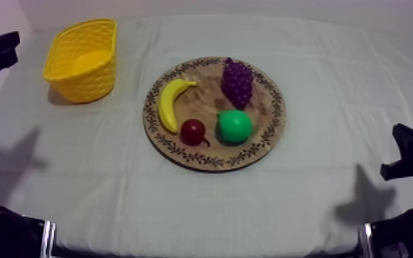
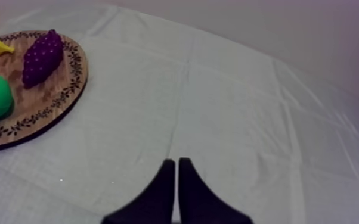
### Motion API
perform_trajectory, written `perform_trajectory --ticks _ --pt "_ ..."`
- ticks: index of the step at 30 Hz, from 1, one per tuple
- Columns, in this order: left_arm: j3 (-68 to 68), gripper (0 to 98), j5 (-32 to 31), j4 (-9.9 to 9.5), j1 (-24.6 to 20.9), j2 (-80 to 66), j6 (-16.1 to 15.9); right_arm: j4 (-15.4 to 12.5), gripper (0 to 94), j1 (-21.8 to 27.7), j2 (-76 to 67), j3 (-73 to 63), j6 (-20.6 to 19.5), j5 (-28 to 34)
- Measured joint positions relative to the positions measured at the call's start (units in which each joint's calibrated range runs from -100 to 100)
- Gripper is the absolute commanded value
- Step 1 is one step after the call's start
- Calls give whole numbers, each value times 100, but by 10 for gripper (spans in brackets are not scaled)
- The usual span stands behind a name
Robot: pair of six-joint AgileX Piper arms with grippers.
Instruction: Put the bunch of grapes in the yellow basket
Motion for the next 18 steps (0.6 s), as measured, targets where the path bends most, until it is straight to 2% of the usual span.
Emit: perform_trajectory --ticks 10,18 --pt "-837 0 166 -19 83 963 -32 0 5 0 0 0 0 0" --pt "-1522 0 456 -133 296 1712 -99 0 5 0 0 0 0 0"
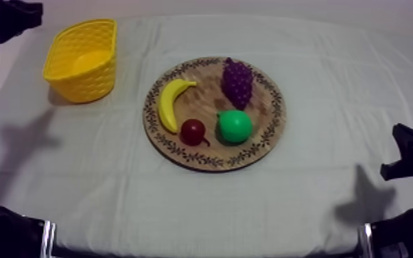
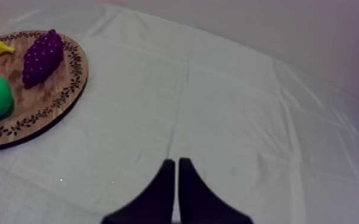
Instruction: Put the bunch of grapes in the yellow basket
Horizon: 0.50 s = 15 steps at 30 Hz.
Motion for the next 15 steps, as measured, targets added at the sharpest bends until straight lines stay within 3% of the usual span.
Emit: perform_trajectory --ticks 15 --pt "-1063 0 127 7 751 1316 -212 -5 5 0 0 0 -8 5"
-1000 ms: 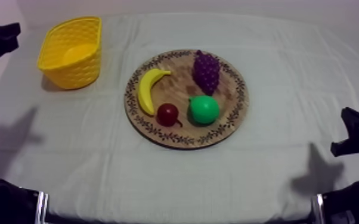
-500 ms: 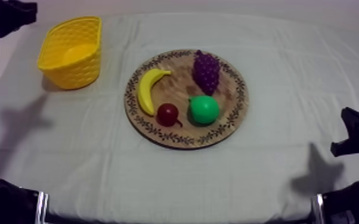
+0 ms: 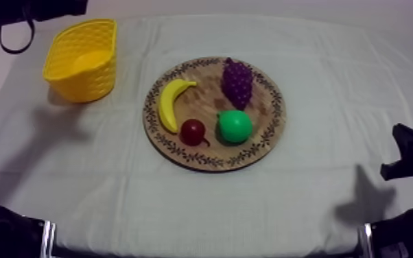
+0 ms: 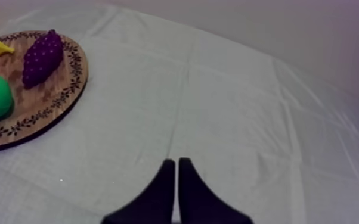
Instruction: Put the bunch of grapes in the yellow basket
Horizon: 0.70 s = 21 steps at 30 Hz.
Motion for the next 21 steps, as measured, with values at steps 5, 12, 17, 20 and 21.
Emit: perform_trajectory --ticks 5,12,17,20,21 --pt "-84 0 0 5 233 238 -37 0 5 0 0 0 0 0" --pt "-300 0 -4 -9 513 605 -24 0 5 0 0 0 0 0" --pt "-612 0 4 -15 604 967 -68 0 5 0 0 0 0 0" --pt "-920 0 119 -15 657 1266 -149 0 5 0 0 0 0 0" --pt "-1042 0 142 -15 675 1382 -173 0 5 0 0 0 3 0"
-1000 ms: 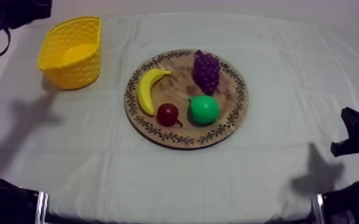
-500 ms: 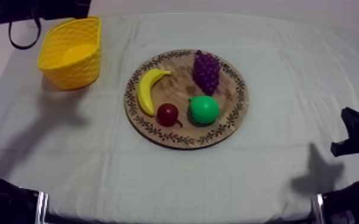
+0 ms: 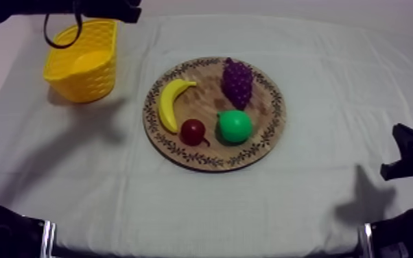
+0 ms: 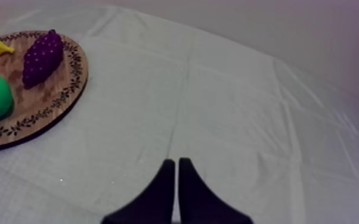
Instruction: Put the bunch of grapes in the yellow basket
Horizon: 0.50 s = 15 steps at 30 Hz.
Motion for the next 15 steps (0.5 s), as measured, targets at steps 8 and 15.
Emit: perform_trajectory --ticks 8,15 --pt "-1160 0 571 -33 151 950 -237 0 5 0 0 0 0 0" --pt "-2144 0 948 -67 195 1661 -279 5 5 0 0 0 2 0"
